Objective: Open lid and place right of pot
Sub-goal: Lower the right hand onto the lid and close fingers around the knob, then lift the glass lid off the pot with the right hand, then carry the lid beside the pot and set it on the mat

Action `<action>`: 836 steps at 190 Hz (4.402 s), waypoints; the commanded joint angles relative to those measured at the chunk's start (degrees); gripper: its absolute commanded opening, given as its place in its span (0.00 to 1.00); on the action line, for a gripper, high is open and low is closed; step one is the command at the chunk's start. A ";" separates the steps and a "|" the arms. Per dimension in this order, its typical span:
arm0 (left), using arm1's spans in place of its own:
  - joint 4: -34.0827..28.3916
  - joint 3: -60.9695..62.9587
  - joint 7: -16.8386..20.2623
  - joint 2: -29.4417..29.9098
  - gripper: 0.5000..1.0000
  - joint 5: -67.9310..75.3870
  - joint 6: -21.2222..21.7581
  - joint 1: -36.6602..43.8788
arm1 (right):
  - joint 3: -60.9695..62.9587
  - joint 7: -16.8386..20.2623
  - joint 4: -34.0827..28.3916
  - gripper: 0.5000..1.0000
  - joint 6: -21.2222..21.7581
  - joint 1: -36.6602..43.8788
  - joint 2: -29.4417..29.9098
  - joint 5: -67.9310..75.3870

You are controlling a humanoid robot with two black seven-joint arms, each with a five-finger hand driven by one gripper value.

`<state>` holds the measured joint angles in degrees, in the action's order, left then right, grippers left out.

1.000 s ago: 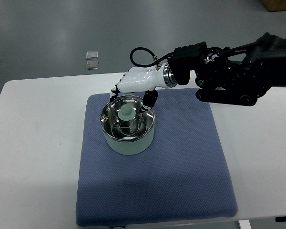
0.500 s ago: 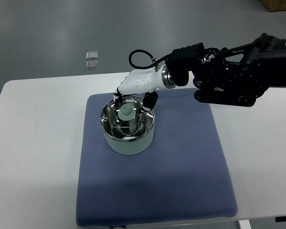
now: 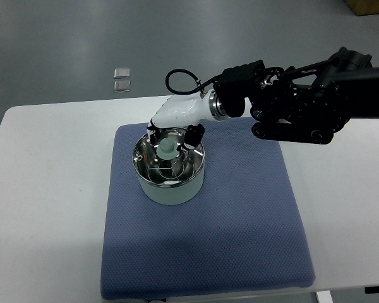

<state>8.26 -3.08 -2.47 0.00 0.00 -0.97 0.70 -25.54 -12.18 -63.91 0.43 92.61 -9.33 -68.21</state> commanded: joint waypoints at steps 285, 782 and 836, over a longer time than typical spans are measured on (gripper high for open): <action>0.00 0.00 0.01 0.00 1.00 0.00 0.00 0.00 | -0.39 1.72 -0.08 0.31 0.45 0.29 1.33 -0.88; 0.00 0.00 0.01 0.00 1.00 0.00 0.00 0.00 | -0.74 0.67 0.36 0.00 1.33 0.29 -12.29 -1.67; 0.00 0.00 0.01 0.00 1.00 0.00 0.00 0.00 | -1.53 0.76 2.12 0.00 0.45 -5.78 -15.55 -3.34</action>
<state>8.26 -3.08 -2.48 0.00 0.00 -0.97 0.71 -26.99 -11.45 -62.66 1.06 89.57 -23.74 -70.79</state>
